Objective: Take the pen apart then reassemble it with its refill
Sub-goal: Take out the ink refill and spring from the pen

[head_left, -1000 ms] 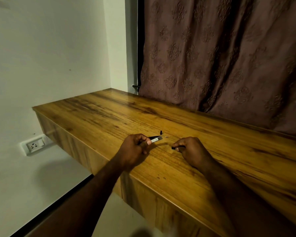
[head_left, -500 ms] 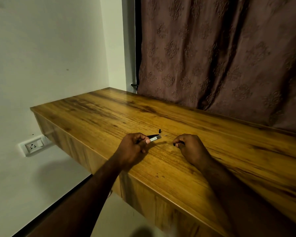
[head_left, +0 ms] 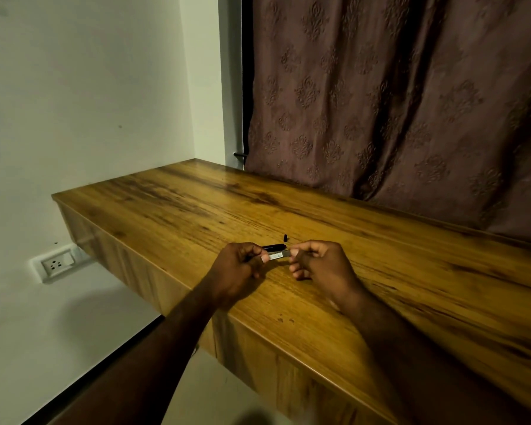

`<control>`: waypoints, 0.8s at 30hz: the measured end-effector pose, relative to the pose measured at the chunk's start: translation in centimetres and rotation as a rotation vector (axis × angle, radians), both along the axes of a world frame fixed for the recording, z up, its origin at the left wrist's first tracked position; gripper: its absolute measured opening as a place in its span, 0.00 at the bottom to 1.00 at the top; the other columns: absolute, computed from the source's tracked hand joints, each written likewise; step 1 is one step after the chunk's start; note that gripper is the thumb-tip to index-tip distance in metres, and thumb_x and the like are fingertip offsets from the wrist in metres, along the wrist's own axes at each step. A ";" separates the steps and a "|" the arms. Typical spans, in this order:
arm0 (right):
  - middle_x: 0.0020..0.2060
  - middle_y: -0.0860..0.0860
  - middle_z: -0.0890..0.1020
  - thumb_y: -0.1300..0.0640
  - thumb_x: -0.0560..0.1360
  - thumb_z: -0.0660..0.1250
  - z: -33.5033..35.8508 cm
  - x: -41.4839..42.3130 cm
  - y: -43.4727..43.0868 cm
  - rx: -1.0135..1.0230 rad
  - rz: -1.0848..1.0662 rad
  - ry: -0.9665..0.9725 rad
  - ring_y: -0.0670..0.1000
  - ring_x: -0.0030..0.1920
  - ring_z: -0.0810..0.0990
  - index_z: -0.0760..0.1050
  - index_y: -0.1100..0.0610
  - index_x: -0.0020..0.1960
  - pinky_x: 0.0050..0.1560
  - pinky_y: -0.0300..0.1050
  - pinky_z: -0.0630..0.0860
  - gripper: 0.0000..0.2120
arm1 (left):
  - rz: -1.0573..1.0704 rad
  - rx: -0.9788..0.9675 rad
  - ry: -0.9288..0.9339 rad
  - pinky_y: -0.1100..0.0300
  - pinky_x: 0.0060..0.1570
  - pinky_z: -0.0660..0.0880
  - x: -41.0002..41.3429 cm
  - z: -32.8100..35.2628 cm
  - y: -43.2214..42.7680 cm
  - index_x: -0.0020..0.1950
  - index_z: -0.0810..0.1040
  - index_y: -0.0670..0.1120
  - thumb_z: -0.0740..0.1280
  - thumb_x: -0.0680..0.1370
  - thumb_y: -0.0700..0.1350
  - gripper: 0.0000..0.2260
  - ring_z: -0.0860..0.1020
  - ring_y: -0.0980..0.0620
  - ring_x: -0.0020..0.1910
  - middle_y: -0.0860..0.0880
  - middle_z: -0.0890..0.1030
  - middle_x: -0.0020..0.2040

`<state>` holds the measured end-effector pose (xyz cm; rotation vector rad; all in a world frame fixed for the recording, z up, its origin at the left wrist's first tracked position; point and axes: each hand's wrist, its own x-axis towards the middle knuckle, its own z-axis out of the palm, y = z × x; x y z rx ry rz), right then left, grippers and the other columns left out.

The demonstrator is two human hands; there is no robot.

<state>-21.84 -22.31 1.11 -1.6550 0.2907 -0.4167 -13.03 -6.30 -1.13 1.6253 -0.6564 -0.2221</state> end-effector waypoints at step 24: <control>0.38 0.61 0.82 0.68 0.76 0.65 0.7 0.0 1.6 0.494 0.080 0.107 0.52 0.36 0.82 0.76 0.71 0.52 0.35 0.41 0.82 0.08 | 0.088 -0.274 0.010 0.65 0.36 0.75 -0.1 0.7 0.7 0.48 0.82 0.44 0.67 0.76 0.34 0.07 0.77 0.56 0.35 0.49 0.82 0.37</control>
